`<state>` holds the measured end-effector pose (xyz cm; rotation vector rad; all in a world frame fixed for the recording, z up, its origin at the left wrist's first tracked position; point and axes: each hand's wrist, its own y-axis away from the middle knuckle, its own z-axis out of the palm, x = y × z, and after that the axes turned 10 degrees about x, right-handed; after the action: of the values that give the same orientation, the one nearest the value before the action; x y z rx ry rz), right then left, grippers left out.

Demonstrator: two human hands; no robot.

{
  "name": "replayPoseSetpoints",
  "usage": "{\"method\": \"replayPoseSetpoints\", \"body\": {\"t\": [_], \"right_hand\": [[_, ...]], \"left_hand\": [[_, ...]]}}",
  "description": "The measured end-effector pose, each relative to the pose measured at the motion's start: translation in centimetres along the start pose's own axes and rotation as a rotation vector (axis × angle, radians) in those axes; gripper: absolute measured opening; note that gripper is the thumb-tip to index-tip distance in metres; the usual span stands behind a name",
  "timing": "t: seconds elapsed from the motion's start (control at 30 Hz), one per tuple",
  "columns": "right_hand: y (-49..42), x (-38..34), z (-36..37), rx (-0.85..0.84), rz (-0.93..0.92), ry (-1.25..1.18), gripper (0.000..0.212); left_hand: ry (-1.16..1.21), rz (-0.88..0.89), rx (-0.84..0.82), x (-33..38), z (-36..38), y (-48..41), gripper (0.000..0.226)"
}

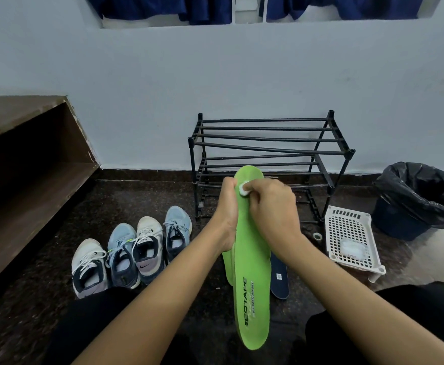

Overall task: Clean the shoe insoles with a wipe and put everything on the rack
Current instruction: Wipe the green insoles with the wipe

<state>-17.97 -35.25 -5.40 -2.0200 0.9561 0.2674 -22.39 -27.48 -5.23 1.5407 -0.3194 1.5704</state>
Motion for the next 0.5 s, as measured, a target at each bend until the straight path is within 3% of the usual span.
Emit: {"method": "replayPoseSetpoints", "body": {"t": [0.17, 0.27, 0.37, 0.5], "right_hand": [[1.9, -0.7, 0.5, -0.129, -0.049, -0.027, 0.029], [1.0, -0.4, 0.2, -0.083, -0.026, -0.043, 0.027], [-0.5, 0.3, -0.1, 0.007, 0.003, -0.022, 0.027], [-2.0, 1.4, -0.6, 0.06, 0.138, -0.026, 0.027]], "left_hand": [[-0.003, -0.04, 0.08, 0.5, -0.4, -0.3, 0.061], [-0.011, -0.026, 0.038, 0.6, -0.1, 0.0, 0.068], [-0.006, 0.011, -0.007, 0.2, 0.5, 0.3, 0.06], [0.015, 0.017, -0.062, -0.5, 1.0, 0.5, 0.06]]}}
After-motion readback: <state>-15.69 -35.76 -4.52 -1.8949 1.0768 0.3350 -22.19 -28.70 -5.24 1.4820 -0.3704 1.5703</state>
